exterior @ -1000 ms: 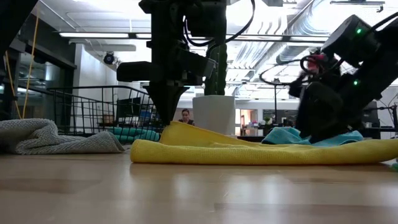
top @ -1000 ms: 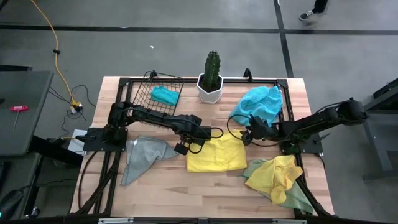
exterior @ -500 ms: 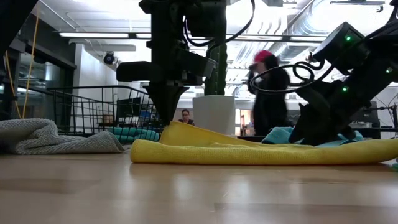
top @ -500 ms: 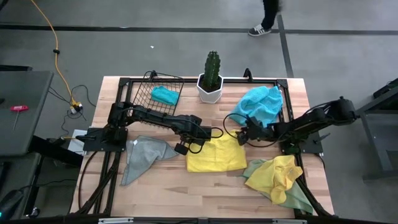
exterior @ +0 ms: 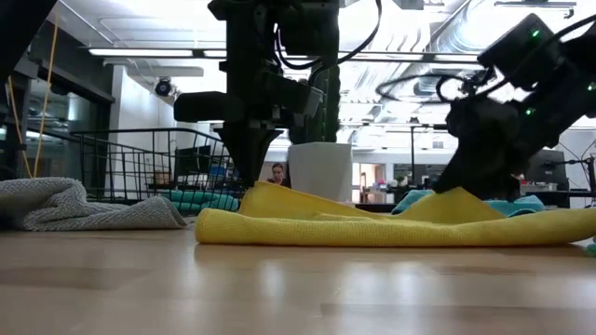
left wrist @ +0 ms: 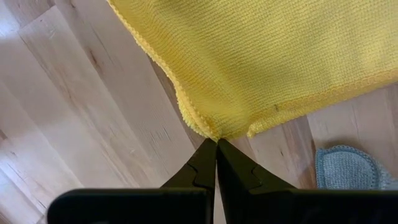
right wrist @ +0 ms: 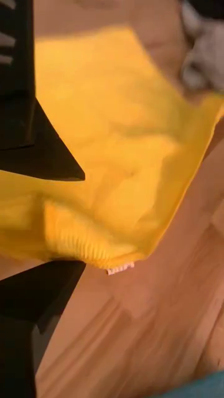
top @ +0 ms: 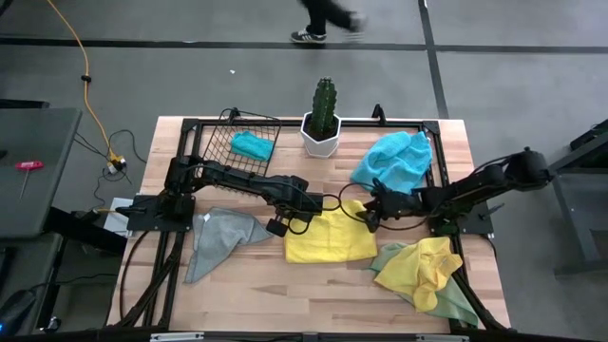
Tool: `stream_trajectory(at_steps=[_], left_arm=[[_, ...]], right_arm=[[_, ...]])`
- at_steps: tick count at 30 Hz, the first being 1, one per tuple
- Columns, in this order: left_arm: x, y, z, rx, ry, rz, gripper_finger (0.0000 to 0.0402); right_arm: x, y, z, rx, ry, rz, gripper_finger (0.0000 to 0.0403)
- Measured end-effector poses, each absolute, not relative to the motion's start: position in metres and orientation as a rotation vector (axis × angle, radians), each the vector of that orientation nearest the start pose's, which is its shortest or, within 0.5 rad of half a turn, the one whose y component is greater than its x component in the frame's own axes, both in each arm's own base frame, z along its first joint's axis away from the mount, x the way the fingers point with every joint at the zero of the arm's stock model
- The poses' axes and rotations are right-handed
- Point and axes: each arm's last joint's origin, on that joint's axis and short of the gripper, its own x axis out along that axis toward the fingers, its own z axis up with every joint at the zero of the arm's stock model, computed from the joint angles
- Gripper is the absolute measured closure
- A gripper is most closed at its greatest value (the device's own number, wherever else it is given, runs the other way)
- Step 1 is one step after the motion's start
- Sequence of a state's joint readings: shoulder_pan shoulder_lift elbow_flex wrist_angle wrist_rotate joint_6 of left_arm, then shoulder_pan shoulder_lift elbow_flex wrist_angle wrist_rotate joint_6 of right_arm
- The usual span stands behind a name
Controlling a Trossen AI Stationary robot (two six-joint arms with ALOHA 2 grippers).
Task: Fold microfiber towels
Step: Fold the left yellow microfiber towel on the table
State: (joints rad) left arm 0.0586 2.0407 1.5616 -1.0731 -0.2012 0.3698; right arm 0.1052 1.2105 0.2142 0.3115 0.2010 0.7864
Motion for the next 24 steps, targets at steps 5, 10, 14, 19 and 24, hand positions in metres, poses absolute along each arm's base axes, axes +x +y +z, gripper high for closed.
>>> stream_trajectory(at_steps=[5, 10, 14, 19, 24], left_arm=[[0.3853, 0.0284, 0.1828, 0.407, 1.578, -0.090, 0.0401], [0.3853, 0.0284, 0.1831, 0.407, 1.577, -0.090, 0.0401], [0.3851, 0.0284, 0.1830, 0.407, 1.579, -0.091, 0.0401], [0.3851, 0.0284, 0.1830, 0.407, 1.579, -0.091, 0.0401], [0.3851, 0.0284, 0.1830, 0.407, 1.579, -0.091, 0.0401]], right_arm=[[0.1821, 0.0206, 0.1211, 0.663, 0.591, -0.321, 0.0197], [0.1782, 0.0220, 0.1169, 0.640, 0.610, -0.400, 0.0197], [0.1775, 0.0214, 0.1164, 0.637, 0.600, -0.434, 0.0197], [0.1816, 0.0221, 0.1213, 0.637, 0.542, -0.403, 0.0197], [0.1825, 0.0208, 0.1223, 0.667, 0.525, -0.412, 0.0197]])
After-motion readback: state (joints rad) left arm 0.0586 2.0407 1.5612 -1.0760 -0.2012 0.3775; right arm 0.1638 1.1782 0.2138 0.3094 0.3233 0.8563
